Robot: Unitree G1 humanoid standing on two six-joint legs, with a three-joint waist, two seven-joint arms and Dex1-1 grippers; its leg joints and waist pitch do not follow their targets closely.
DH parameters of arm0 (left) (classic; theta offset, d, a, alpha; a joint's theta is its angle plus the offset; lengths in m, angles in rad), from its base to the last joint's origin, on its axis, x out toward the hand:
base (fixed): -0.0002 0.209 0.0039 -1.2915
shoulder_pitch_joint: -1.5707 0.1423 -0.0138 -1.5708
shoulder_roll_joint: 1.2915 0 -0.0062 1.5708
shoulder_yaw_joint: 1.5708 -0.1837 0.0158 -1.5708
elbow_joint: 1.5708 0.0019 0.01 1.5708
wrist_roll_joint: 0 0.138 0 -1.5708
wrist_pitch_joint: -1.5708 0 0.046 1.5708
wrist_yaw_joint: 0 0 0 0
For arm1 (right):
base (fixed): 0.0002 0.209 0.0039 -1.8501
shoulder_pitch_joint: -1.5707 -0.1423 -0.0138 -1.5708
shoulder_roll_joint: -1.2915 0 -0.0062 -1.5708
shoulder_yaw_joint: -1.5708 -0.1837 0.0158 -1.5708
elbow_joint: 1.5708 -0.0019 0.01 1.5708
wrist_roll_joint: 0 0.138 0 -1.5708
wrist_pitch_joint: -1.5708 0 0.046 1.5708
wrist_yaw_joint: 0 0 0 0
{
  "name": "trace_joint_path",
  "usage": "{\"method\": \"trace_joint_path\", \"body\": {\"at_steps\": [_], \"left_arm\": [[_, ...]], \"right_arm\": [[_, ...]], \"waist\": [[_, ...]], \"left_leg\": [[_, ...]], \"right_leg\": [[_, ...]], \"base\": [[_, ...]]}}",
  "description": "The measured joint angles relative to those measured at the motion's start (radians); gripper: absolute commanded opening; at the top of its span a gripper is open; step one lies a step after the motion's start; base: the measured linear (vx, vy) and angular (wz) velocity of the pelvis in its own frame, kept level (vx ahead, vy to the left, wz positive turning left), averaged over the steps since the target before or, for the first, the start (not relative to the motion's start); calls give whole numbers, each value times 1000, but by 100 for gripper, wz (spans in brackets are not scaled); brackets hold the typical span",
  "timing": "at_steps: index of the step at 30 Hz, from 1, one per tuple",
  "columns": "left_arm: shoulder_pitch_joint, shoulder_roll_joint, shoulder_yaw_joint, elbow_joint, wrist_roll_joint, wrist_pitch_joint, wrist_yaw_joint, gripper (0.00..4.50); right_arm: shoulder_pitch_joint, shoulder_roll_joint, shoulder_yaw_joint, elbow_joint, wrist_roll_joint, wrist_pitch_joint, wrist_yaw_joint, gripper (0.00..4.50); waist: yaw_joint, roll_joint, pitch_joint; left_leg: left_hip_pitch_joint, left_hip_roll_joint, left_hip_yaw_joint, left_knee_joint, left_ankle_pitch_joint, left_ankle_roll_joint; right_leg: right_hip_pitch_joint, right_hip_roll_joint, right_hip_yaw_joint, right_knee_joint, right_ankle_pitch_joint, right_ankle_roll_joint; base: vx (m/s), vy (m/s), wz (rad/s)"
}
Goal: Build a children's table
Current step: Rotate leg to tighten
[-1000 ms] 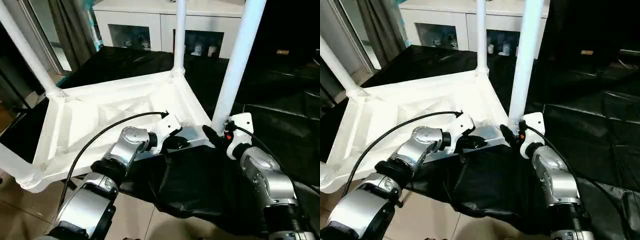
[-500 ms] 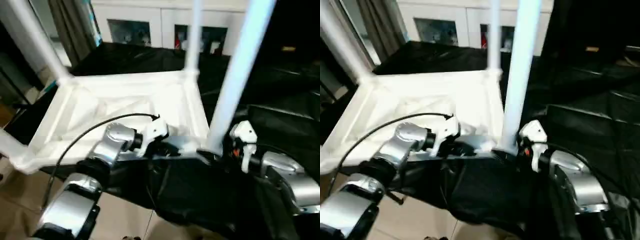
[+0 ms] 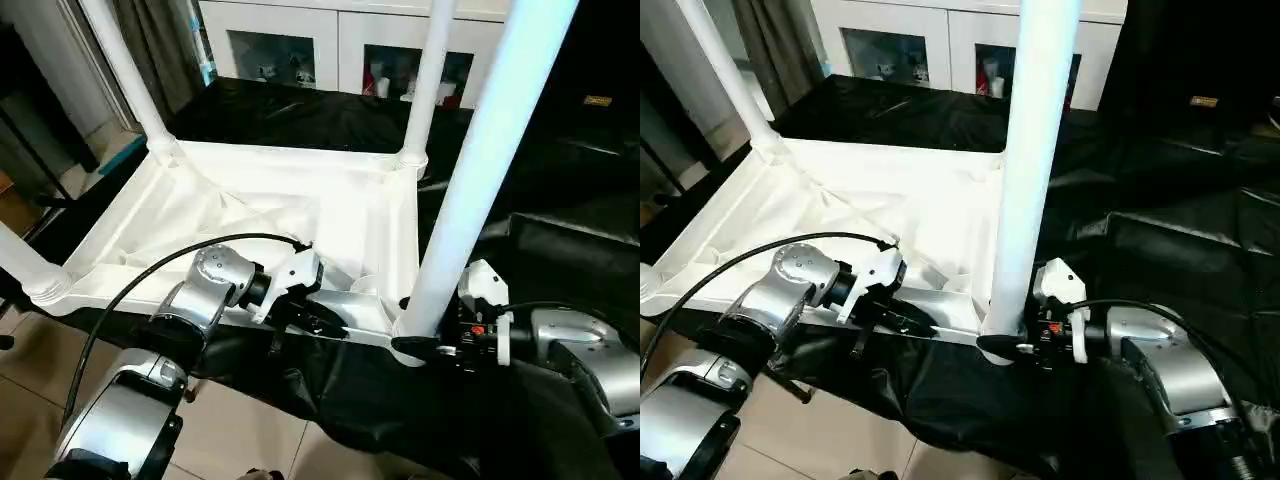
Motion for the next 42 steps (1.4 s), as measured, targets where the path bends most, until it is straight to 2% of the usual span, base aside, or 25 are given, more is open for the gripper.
{"method": "trace_joint_path", "body": {"at_steps": [1, 6, 13, 18, 20, 22, 24, 25, 28, 31, 34, 37, 42], "left_arm": [[1, -7, 0, 0, 0, 0, 4, 0], [1, -24, 16, 16, 9, 4, 102, 0], [-44, -130, 50, 101, 43, 35, 393, 0], [-71, -196, 64, 152, 59, 50, 534, 0], [-72, -205, 70, 162, 59, 51, 546, 0], [-72, -207, 71, 163, 59, 49, 546, 0], [-73, -207, 71, 163, 60, 45, 535, 0], [-73, -207, 70, 163, 60, 42, 521, 0], [-72, -193, 69, 160, 56, 35, 456, 0], [-62, -152, 62, 142, 46, 20, 348, 0], [-50, -105, 28, 104, 36, -1, 207, 0], [-42, -77, 16, 84, 20, -7, 128, 0], [-41, -35, 10, 79, 16, -5, 40, 0]], "right_arm": [[5, 7, -4, 0, 0, -1, -11, 275], [17, 77, -39, 17, -20, 2, -143, 263], [-49, 272, -144, 116, -79, 10, -566, 261], [-99, 379, -194, 173, -120, -3, -776, 261], [-99, 388, -197, 180, -122, -17, -792, 330], [-94, 389, -197, 176, -120, -23, -787, 330], [-88, 380, -197, 168, -119, -23, -760, 336], [-82, 364, -197, 163, -118, -23, -731, 366], [-52, 289, -180, 129, -100, -17, -595, 366], [-34, 197, -133, 89, -71, 9, -443, 366], [-13, 108, -77, 38, -45, 20, -278, 366], [-6, 62, -63, 19, -23, 24, -170, 366], [-16, 13, -31, 17, -18, 17, -59, 366]], "waist": [[0, 0, 0], [-4, -2, 0], [-31, -2, -1], [-36, 0, -2], [-36, 4, -5], [-36, 8, -7], [-36, 9, -7], [-35, 10, -8], [-33, 12, -9], [-31, 14, -9], [-14, 14, -10], [-5, 15, -10], [-2, 14, -10]], "left_leg": [[0, 0, 0, 0, 0, 0], [6, 0, 0, 1, -3, -6], [10, -3, -1, 0, -2, -8], [10, -4, -2, 0, -2, -8], [10, -5, -2, 0, -2, -8], [9, -5, -2, -1, -2, -8], [8, -6, -2, -2, -2, -7], [8, -6, -2, -2, -2, -7], [8, -7, -2, -3, -2, -7], [7, -5, -2, -3, -2, -7], [6, -1, -1, -3, 1, -2], [3, 0, -1, -2, 1, -1], [0, 0, -1, -1, -1, 0]], "right_leg": [[0, 0, 0, 1, 0, 0], [4, 0, 0, 4, 0, 0], [6, -3, -1, 3, -4, 7], [7, -5, -3, 1, -5, 8], [7, -5, -2, -1, -5, 8], [7, -6, -3, -2, -5, 8], [7, -6, -3, -3, -5, 8], [7, -7, -3, -4, -5, 8], [8, -7, -3, -2, -1, 5], [6, -7, -6, 2, 3, 3], [4, -6, -8, 4, -1, 10], [2, -5, -8, 5, -6, 9], [0, -5, -9, 4, -7, 8]], "base": [[0, 0, 0], [0, 0, 0], [0, 0, 0], [0, 0, 0], [0, 0, 0], [0, 0, 0], [0, 0, 0], [0, 0, 0], [0, 0, 0], [17, -8, 1], [58, -20, 1], [59, -5, -2], [10, 1, 0]]}}
